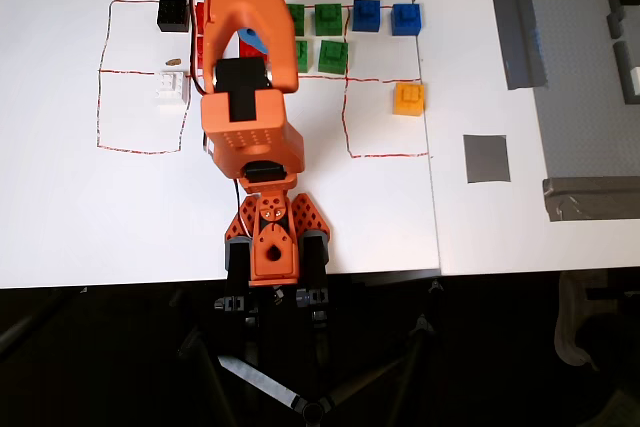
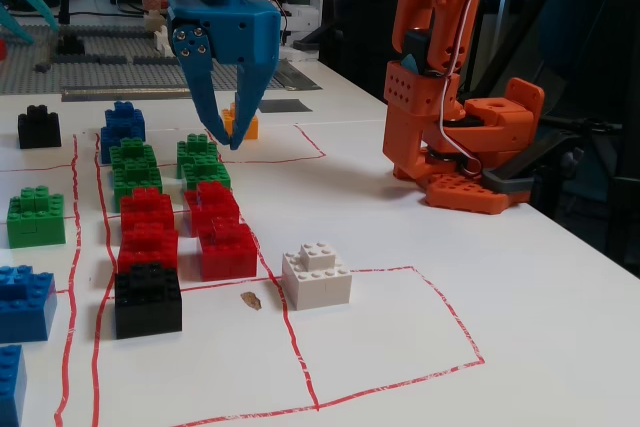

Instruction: Grab the block and put it in the grey marker

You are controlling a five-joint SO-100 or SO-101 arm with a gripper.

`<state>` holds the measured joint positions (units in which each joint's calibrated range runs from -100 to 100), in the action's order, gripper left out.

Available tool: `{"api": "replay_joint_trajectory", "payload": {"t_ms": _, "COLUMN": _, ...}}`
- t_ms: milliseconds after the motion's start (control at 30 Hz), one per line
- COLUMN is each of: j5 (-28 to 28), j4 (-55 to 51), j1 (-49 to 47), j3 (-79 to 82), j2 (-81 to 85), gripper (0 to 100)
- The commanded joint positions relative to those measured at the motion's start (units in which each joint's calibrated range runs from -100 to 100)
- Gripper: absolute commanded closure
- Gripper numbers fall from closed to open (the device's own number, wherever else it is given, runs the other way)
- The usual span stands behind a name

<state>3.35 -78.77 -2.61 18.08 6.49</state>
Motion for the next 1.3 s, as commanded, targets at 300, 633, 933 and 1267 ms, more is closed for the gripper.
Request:
{"api": "replay_joint_trajectory", "payload": {"t_ms": 300, "j5": -0.1, "j4": -0.4, "j1": -0.6, "j3": -2.3, "j2": 7.8, "gripper": 100}}
{"api": "replay_joint_trajectory", "payload": {"t_ms": 633, "j5": -0.1, "j4": -0.4, "j1": -0.8, "j3": -1.7, "j2": 8.3, "gripper": 100}}
{"api": "replay_joint_trajectory", "payload": {"t_ms": 933, "j5": -0.2, "j4": -0.4, "j1": -0.6, "j3": -1.4, "j2": 8.9, "gripper": 100}}
{"api": "replay_joint_trajectory", "payload": {"t_ms": 1267, "j5": -1.3, "j4": -1.2, "j1": 0.5, "j3": -4.7, "j2": 8.0, "gripper": 100}}
